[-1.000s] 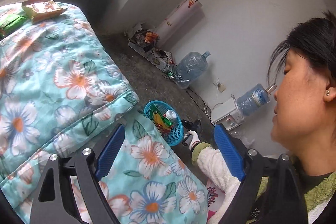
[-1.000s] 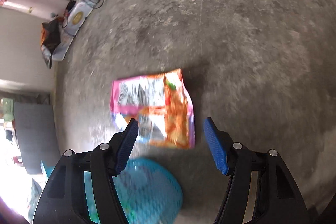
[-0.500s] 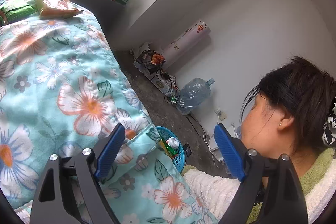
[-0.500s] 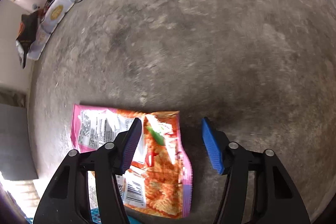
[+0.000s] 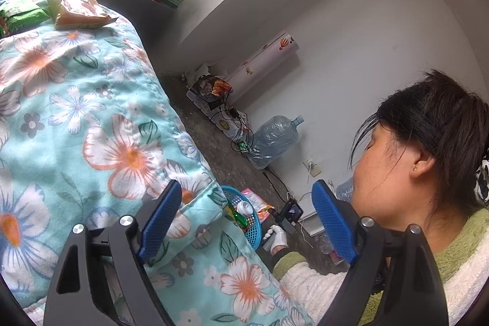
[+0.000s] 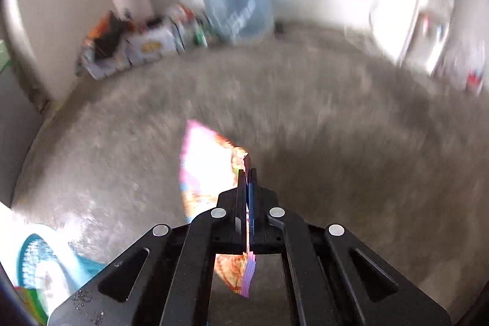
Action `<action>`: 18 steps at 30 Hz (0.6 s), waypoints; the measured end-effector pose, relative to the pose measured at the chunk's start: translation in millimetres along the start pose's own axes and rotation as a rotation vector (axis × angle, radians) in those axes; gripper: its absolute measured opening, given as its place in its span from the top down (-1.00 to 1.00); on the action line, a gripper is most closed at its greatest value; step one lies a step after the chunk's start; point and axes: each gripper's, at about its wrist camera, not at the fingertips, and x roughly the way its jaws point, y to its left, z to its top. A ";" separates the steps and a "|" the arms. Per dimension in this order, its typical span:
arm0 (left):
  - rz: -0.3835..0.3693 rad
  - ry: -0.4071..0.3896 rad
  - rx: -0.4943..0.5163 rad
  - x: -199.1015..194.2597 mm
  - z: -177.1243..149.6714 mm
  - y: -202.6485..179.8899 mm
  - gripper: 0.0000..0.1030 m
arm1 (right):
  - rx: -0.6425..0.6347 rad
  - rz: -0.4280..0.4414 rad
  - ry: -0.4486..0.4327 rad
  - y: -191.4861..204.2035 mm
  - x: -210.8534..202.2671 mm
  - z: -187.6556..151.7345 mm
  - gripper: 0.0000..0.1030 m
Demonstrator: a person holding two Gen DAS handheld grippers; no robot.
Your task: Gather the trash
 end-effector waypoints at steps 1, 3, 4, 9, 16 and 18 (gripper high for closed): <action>0.005 -0.011 0.011 -4.5 0.2 -2.5 -0.64 | -0.025 0.000 -0.065 2.2 -30.1 10.0 1.00; 0.013 -0.032 0.032 -14.1 1.9 -9.0 -0.64 | -0.059 0.033 -0.164 9.7 -87.5 27.2 1.00; 0.020 -0.045 0.036 -19.7 2.8 -12.2 -0.64 | -0.066 0.079 -0.202 12.5 -115.5 33.1 1.00; 0.041 -0.110 0.048 -61.8 2.0 -31.6 -0.64 | -0.209 0.223 -0.320 49.5 -218.2 16.2 1.00; 0.090 -0.173 0.082 -124.9 -5.3 -58.9 -0.64 | -0.519 0.161 -0.282 107.1 -199.9 -66.0 1.00; 0.106 -0.199 0.088 -143.5 -10.0 -63.9 -0.64 | -0.592 0.096 -0.264 118.0 -185.7 -79.0 1.00</action>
